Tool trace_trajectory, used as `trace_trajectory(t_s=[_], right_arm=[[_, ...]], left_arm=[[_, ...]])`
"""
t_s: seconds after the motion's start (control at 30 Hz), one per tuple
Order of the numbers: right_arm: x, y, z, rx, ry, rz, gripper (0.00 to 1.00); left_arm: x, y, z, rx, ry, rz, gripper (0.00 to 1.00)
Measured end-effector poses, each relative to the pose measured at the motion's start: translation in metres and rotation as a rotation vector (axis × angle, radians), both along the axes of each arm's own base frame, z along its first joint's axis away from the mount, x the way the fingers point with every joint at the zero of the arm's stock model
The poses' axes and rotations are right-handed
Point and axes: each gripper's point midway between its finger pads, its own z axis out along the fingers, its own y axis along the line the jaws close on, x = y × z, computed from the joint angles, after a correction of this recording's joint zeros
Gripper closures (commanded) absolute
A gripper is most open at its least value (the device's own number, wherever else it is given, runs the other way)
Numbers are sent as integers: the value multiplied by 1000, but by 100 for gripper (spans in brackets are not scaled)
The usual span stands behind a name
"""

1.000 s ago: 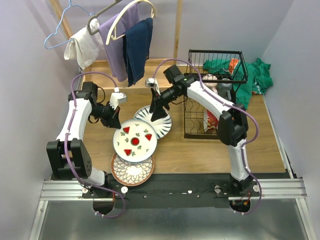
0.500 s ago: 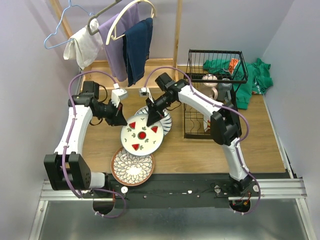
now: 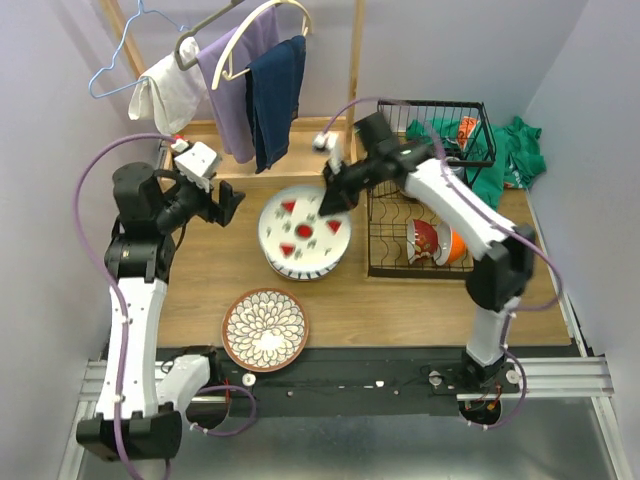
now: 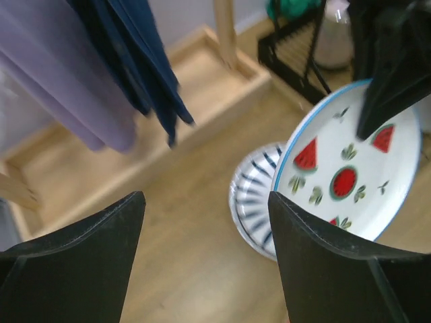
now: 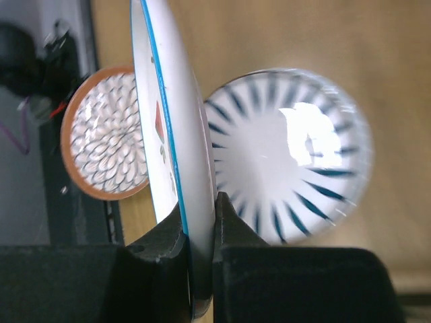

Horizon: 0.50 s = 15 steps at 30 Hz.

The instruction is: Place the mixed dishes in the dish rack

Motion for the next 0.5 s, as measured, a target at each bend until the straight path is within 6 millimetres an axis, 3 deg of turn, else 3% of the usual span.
trace_trajectory(t_s=[0.13, 0.2, 0.27, 0.4, 0.5], right_arm=[[38, -59, 80, 44, -176, -277, 100], [53, -90, 109, 38, -263, -431, 99], [66, -129, 144, 40, -374, -639, 99], [68, -198, 196, 55, -583, -984, 100], [80, -241, 224, 49, -691, -1205, 100]], left_arm=[[1, 3, 31, -26, -140, 37, 25], [8, 1, 26, -41, -135, 37, 31], [17, -3, 12, -60, -88, 33, 30], [23, -22, -13, -123, 14, -1, 30], [17, -42, -7, -181, 23, -60, 29]])
